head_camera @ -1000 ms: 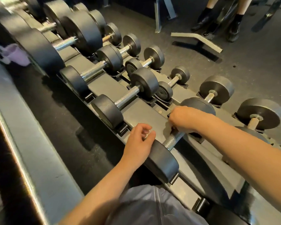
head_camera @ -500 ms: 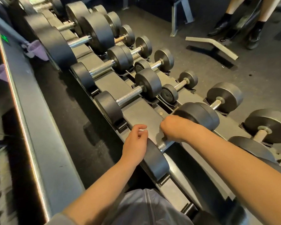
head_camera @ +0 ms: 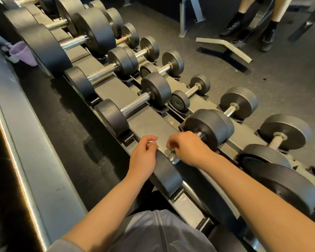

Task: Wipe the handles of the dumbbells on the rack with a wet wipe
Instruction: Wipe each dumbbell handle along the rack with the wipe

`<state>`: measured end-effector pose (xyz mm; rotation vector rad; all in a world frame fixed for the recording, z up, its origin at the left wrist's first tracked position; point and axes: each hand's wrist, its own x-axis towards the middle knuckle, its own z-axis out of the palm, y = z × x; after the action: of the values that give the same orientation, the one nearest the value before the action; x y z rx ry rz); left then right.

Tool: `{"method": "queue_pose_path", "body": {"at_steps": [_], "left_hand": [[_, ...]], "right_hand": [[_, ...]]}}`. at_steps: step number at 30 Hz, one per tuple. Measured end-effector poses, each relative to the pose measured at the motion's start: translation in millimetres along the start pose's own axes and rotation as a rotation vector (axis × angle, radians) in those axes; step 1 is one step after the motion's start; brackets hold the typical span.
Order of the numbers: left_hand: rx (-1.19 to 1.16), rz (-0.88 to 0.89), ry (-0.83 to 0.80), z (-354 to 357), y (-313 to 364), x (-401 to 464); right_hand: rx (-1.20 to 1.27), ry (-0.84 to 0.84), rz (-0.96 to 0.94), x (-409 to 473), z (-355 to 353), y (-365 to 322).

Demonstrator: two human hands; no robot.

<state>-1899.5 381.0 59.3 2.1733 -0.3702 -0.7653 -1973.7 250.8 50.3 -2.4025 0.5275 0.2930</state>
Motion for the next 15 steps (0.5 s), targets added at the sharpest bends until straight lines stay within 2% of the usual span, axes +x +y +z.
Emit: {"method": "queue_pose_path", "body": {"at_steps": [2, 5, 10, 13, 15], "left_hand": [[-0.007, 0.001, 0.000, 0.6, -1.4, 0.5], [-0.021, 0.005, -0.002, 0.1, -3.3, 1.7], [-0.028, 0.034, -0.004, 0.1, -4.1, 1.2], [-0.030, 0.044, 0.006, 1.1, -6.3, 1.7], [-0.036, 0.053, 0.006, 0.7, -7.8, 2.7]], "right_hand": [[0.026, 0.035, -0.031, -3.5, 3.2, 1.0], [-0.069, 0.072, -0.026, -3.2, 2.7, 9.9], [-0.208, -0.166, -0.049, 8.0, -18.2, 18.2], [-0.289, -0.222, -0.127, 15.3, -27.7, 16.1], [-0.247, -0.256, -0.146, 19.6, -29.5, 15.4]]}}
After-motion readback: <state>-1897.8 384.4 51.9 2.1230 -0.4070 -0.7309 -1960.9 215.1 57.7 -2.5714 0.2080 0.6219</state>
